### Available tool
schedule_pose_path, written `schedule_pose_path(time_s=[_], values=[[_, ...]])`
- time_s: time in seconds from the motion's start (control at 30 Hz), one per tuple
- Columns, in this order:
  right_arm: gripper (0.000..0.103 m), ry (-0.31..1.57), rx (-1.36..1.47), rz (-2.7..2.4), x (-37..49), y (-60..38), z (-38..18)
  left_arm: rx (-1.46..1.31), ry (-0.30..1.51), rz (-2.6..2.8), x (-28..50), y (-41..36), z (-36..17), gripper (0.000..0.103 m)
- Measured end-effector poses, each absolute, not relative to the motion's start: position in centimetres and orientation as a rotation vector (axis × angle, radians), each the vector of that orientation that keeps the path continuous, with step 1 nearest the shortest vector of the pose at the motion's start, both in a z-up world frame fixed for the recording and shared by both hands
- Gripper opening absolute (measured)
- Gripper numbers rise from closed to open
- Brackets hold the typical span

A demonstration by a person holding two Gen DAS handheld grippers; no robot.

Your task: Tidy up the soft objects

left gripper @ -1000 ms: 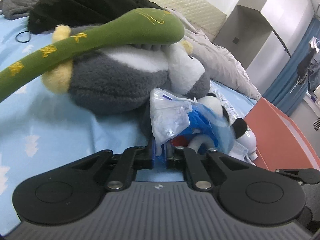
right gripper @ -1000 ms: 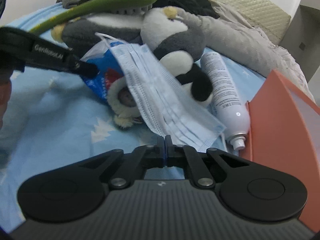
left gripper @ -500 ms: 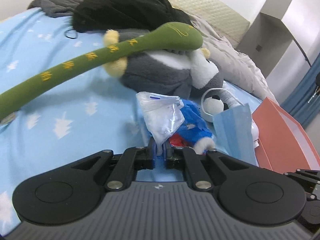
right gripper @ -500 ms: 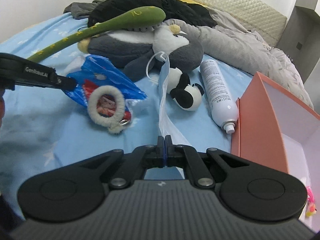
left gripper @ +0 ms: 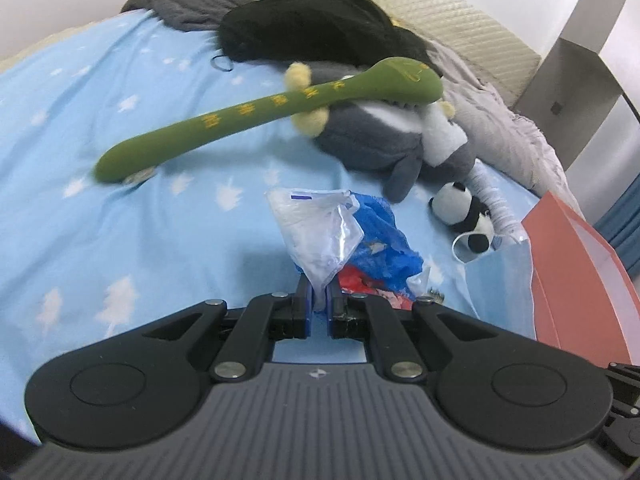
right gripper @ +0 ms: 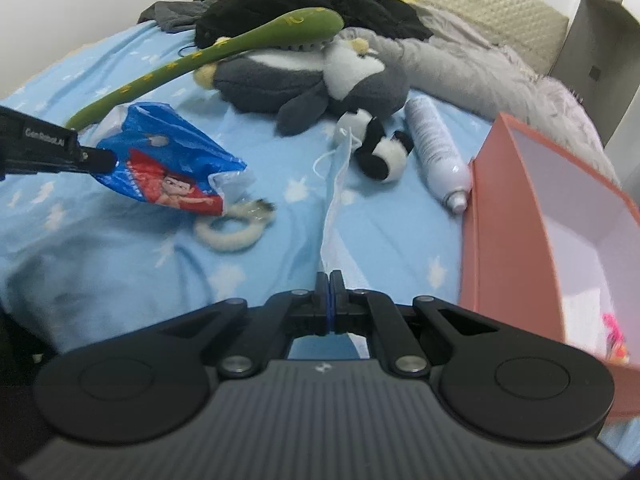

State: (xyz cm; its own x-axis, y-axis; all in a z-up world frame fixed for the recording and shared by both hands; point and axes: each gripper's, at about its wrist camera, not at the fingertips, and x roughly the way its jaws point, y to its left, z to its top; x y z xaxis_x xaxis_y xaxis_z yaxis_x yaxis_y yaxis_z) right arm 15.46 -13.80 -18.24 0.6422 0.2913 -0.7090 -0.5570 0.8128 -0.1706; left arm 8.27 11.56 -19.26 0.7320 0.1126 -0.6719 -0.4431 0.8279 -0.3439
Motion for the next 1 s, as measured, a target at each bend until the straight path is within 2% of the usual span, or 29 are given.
schedule_pose_path(time_s=[0.37,0.47,0.53,0.57,0.6,0.67,0.73,0.77,0.83,0.9,1.0], values=[[0.006,0.817,-0.228,0.545,13.8,-13.8,-19.2,-0.464,0.832,0.24,5.2,11.7,-19.8,0.01],[0.007,0.809,-0.198,0.555,13.7,-13.7,-19.1,-0.4,0.869,0.181,5.4,11.7,-19.3,0.018],[0.011,0.804,-0.196,0.549,13.8,-13.6,-19.2,-0.341,0.892,0.14,5.7,11.7,-18.9,0.033],[0.017,0.8,-0.192,0.545,13.9,-13.7,-19.2,-0.296,0.897,0.123,5.8,11.4,-18.6,0.038],[0.03,0.795,-0.185,0.545,14.1,-13.8,-19.2,-0.255,0.899,0.107,5.8,11.2,-18.3,0.042],[0.045,0.784,-0.166,0.527,14.4,-14.1,-19.2,-0.183,0.894,0.075,5.8,10.8,-17.7,0.044],[0.046,0.776,-0.149,0.517,14.8,-14.6,-19.3,-0.143,0.889,0.055,5.9,10.6,-17.1,0.051],[0.047,0.775,-0.142,0.513,15.1,-14.8,-19.4,-0.117,0.886,0.042,6.0,10.5,-16.8,0.051],[0.056,0.775,-0.136,0.491,15.8,-15.2,-19.7,-0.072,0.882,0.022,6.3,10.3,-16.3,0.052],[0.069,0.77,-0.136,0.468,16.4,-15.6,-20.0,-0.033,0.886,-0.001,6.6,10.0,-15.7,0.055],[0.07,0.782,-0.114,0.465,17.1,-16.4,-20.7,-0.012,0.884,-0.057,6.6,9.4,-14.9,0.063]])
